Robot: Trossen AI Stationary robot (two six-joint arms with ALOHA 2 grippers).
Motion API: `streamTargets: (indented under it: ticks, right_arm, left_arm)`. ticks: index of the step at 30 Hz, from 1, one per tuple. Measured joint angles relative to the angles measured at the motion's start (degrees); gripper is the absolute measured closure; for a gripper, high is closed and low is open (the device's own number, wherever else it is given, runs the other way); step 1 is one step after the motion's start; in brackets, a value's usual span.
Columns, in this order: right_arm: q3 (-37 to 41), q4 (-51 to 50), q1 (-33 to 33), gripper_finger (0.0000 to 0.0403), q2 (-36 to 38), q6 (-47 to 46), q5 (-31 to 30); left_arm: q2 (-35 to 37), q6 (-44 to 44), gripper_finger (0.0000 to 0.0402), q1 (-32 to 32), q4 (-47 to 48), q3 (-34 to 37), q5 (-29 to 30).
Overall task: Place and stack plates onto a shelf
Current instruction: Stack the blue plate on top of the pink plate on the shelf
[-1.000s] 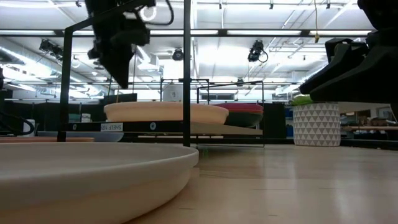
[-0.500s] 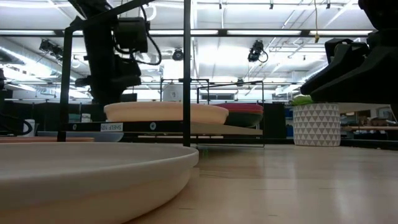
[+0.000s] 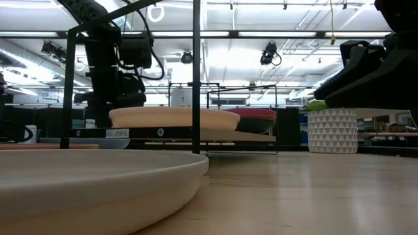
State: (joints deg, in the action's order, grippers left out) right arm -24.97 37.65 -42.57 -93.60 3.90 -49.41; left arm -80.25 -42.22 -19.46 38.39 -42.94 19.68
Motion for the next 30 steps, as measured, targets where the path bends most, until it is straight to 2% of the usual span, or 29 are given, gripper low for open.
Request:
streamTargets:
  ticks: [5,10,16,23,27,30]
  right_arm:
    - [0.0,0.0,0.0,0.0277,0.0,-0.2,0.0]
    - [0.0,0.1,0.1,0.0277,0.0,0.2,0.0]
    - [0.0,0.2,0.1,0.0277,0.0,0.2,0.0]
    - [0.0,0.2,0.1,0.0277,0.0,0.2,0.0]
    - [0.0,0.2,0.1,0.0277,0.0,0.4,0.0]
    - [0.0,0.2,0.1,0.0277,0.0,0.5,0.0]
  left_arm:
    - [0.0,1.3,0.0226,0.0,-1.5,2.2,0.7]
    - [0.0,5.6,0.0244,0.1,-2.0,4.0,0.9]
    - [0.0,8.9,0.0288,0.8,-2.1,4.8,-0.3]
    - [0.0,9.2,0.0386,1.1,-2.5,4.8,-2.1]
    - [0.1,9.7,0.0389,1.1,-2.4,4.0,-4.7]
    - [0.4,9.8,0.0390,1.1,-2.2,1.2,-9.1]
